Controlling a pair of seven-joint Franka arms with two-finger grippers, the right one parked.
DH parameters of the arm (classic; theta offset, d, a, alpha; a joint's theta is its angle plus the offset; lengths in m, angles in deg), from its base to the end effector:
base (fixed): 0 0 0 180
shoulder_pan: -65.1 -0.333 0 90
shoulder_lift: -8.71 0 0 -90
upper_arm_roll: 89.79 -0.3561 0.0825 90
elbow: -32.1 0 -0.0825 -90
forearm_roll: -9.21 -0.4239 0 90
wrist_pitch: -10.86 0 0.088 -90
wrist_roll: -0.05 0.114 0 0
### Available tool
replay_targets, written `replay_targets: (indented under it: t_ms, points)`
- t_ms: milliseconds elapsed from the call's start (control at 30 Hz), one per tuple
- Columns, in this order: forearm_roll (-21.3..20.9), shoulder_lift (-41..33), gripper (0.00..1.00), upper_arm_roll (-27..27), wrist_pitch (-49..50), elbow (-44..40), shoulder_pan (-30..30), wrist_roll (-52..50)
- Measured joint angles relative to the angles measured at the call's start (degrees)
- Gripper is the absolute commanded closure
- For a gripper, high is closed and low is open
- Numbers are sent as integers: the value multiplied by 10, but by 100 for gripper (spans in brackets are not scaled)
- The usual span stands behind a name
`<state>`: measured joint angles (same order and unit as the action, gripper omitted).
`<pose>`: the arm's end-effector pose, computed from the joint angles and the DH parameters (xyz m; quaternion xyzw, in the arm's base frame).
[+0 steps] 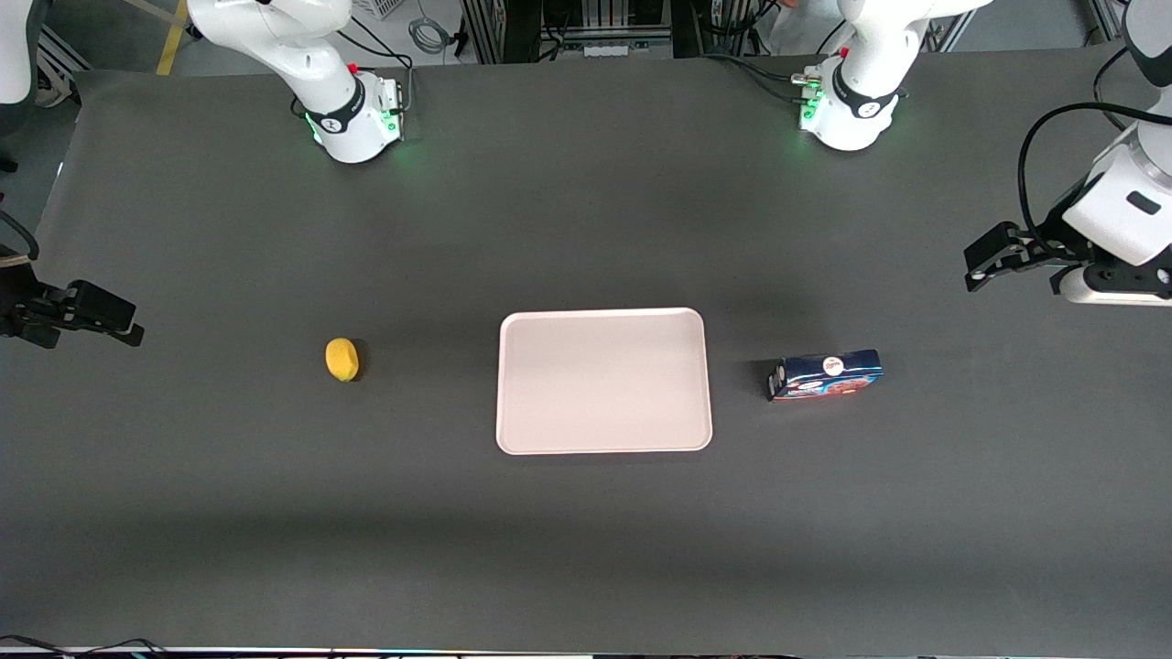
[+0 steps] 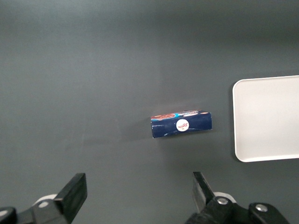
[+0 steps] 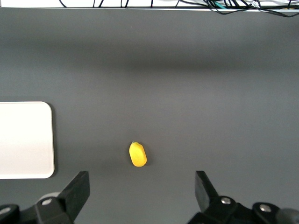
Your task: Place cookie box on tray
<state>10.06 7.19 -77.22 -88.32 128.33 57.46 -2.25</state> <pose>0.5966 -0.0546 0.6314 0.9990 -0.0221 0.0383 0.0069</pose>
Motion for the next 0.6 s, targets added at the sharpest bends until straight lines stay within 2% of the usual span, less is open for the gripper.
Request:
replay_targets:
  t_ms: [433, 600]
  points:
    - [0, 0, 0, 1, 3, 0, 0, 6]
    - [0, 1, 0, 3, 4, 0, 1, 62]
